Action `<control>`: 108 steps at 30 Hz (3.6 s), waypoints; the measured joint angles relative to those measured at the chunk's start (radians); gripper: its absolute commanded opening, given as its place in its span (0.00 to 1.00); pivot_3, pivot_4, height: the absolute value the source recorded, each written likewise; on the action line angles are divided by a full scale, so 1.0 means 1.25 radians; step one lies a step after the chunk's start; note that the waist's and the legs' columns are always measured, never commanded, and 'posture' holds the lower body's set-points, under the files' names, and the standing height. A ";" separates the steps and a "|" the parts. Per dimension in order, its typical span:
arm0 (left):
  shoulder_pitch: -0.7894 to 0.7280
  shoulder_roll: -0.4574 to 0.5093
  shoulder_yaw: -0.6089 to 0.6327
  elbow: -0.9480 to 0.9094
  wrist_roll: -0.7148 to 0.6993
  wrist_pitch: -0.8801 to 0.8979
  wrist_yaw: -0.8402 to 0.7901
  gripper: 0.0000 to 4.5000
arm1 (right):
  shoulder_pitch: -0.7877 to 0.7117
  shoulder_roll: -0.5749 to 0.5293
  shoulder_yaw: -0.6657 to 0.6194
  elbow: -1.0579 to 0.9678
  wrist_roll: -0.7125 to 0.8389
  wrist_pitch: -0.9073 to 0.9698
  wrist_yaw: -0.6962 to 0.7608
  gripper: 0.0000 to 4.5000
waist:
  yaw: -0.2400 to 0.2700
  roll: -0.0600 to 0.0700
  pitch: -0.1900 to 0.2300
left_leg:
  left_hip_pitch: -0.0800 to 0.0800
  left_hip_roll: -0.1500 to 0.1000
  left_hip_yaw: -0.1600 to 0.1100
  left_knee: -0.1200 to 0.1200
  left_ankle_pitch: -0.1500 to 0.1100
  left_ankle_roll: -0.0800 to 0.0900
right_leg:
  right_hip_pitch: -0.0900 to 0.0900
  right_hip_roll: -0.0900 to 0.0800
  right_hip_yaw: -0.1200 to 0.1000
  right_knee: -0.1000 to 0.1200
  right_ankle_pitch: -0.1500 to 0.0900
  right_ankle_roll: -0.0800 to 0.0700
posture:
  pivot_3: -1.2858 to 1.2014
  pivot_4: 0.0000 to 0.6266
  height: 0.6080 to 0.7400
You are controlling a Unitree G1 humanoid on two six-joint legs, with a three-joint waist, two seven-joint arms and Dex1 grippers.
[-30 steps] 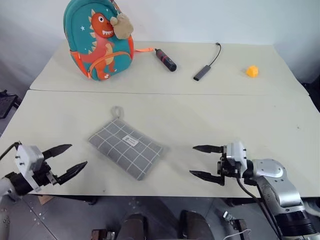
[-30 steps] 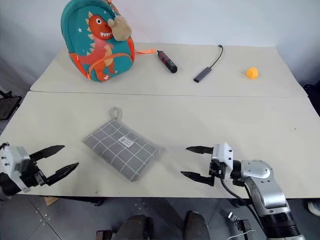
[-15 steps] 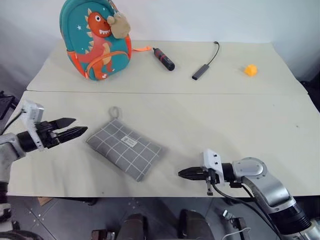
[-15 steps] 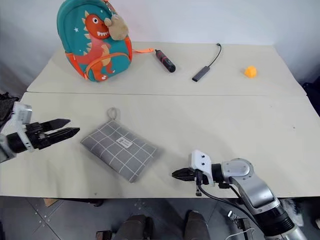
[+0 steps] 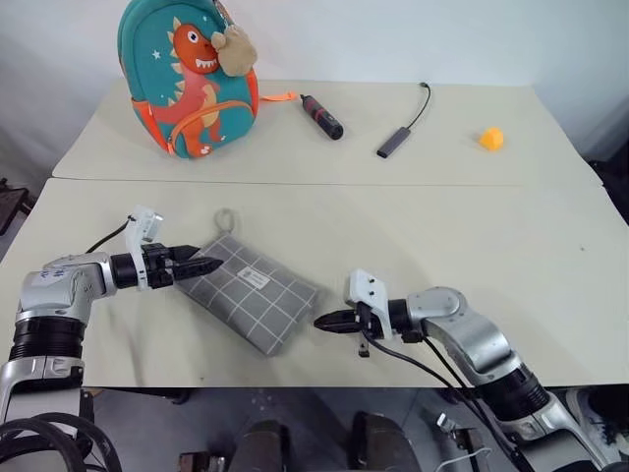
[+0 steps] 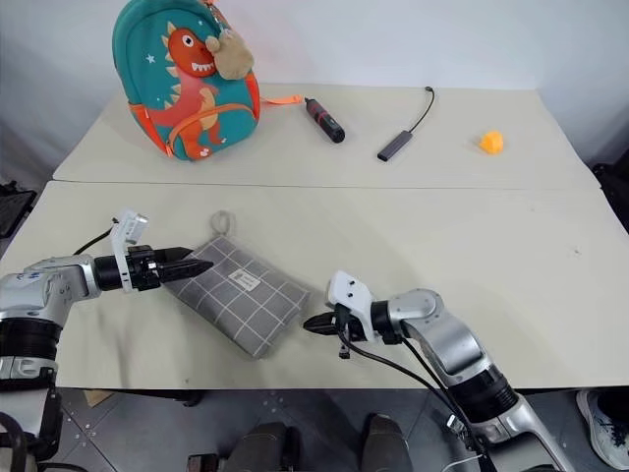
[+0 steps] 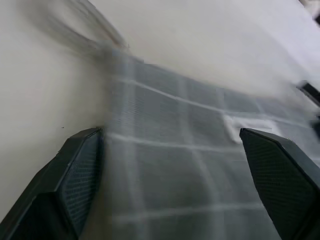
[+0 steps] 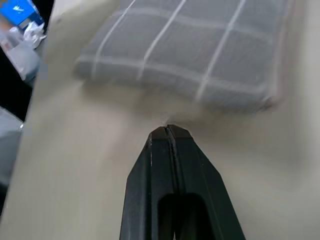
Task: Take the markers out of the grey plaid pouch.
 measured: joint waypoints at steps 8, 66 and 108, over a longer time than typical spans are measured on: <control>0.232 -0.056 0.153 -0.401 -0.157 0.311 0.156 1.00 | -0.050 -0.030 -0.057 0.010 0.014 0.082 -0.025 0.00 | -0.001 0.000 0.000 | 0.000 0.000 -0.005 0.000 0.000 0.000 | -0.001 -0.001 0.002 0.000 0.000 0.000 | 0.52 0.24 1.00; 0.003 -0.162 0.139 -0.039 -0.518 0.614 0.537 0.44 | -0.221 -0.010 -0.026 0.427 -0.150 -0.429 0.146 0.00 | -0.012 0.000 0.000 | 0.006 0.001 -0.005 0.000 0.001 -0.002 | 0.004 0.001 0.002 0.000 0.000 0.000 | 0.52 0.24 1.00; 0.071 -0.319 -0.170 -0.039 0.365 -1.169 0.154 0.00 | -0.369 -0.201 -0.259 0.263 0.341 0.453 0.199 1.00 | 0.007 0.005 0.003 | -0.002 -0.001 0.001 0.000 0.000 0.001 | 0.000 -0.003 -0.002 -0.003 0.001 0.001 | 0.52 0.24 1.00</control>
